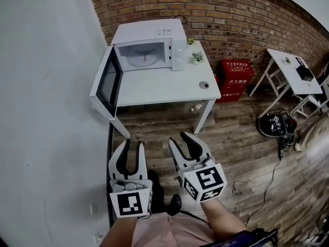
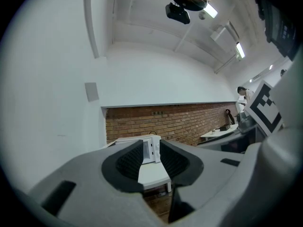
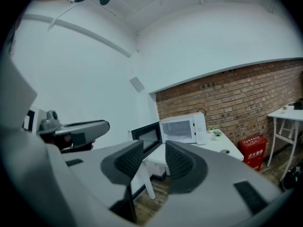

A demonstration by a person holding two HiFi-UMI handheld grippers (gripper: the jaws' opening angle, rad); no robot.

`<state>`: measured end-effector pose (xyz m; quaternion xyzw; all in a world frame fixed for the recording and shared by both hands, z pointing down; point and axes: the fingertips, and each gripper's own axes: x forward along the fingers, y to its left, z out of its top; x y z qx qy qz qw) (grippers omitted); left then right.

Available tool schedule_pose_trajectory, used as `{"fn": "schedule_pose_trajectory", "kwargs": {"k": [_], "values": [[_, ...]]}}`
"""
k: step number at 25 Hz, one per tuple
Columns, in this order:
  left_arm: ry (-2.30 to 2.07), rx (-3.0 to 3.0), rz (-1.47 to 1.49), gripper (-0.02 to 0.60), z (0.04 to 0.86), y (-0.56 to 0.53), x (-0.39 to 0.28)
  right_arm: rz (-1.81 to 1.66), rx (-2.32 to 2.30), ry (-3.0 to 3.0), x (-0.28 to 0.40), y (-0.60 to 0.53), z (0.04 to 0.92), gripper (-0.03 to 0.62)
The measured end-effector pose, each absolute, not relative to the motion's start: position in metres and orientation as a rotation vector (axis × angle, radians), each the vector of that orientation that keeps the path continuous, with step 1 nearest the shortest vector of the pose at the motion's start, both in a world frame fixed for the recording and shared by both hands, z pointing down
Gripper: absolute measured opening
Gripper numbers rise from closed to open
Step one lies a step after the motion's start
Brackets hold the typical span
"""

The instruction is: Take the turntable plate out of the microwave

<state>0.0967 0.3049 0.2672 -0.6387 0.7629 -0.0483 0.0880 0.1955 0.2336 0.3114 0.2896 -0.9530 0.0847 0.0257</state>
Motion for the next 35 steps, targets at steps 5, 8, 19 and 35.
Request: {"fn": "schedule_pose_trajectory", "kwargs": {"k": [5, 8, 19, 35], "values": [[2.303, -1.958, -0.094, 0.106, 0.276, 0.27, 0.079, 0.273, 0.907, -2.92, 0.175, 0.2, 0.322, 0.15], [2.311, -1.991, -0.093, 0.106, 0.287, 0.24, 0.057, 0.285, 0.914, -2.904, 0.154, 0.172, 0.329, 0.15], [2.226, -2.063, -0.031, 0.101, 0.271, 0.13, -0.025, 0.267, 1.007, -2.884, 0.07, 0.065, 0.313, 0.138], [2.173, -2.126, -0.009, 0.092, 0.281, 0.044, -0.074, 0.229, 1.092, -2.86, 0.026, -0.017, 0.309, 0.129]]}}
